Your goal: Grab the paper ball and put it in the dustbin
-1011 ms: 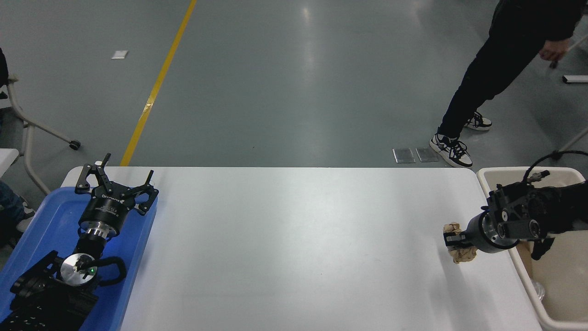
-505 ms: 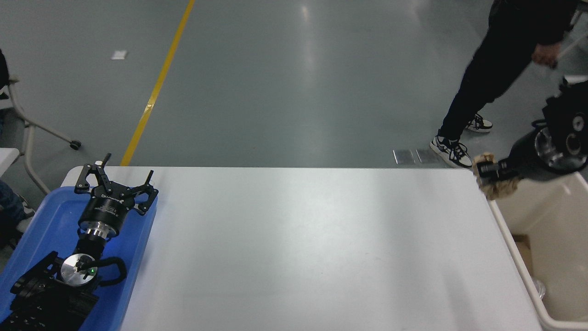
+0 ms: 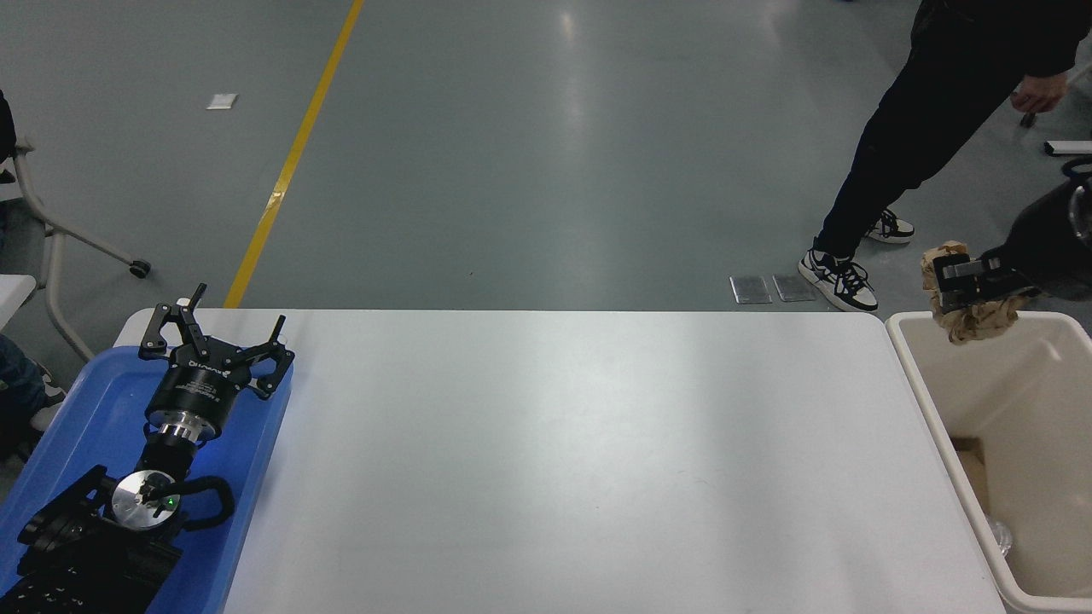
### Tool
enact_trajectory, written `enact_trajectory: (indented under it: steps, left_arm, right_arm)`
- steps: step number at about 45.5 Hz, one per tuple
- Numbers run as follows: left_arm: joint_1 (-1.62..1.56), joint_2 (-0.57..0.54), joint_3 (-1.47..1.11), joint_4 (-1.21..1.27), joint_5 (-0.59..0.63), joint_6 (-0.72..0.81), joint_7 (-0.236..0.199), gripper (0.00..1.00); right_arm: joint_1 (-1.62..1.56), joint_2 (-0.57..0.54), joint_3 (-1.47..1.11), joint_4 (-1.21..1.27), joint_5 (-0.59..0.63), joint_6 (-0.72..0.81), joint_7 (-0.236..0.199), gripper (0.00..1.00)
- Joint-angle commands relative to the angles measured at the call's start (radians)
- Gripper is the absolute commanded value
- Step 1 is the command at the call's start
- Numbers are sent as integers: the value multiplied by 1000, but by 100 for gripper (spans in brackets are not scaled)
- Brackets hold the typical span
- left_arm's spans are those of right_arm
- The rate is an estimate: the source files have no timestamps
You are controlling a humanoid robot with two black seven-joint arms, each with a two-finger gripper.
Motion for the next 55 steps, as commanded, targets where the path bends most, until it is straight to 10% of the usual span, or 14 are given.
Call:
enact_trajectory:
  steps: [1,27,55]
  left_arm:
    - [0,0,0,0,0,0,-1,99]
    - [0,0,0,0,0,0,-1,99]
    - [-1,-1,0,0,0,0,-3,99]
  right_arm:
    - [-81,-29,-31,-80,-24,-30,-2,0]
    - [-1027,-301,188,-842,-138,-435,-2,0]
    - [-1726,-69,721,-1389,131,-472,-14,0]
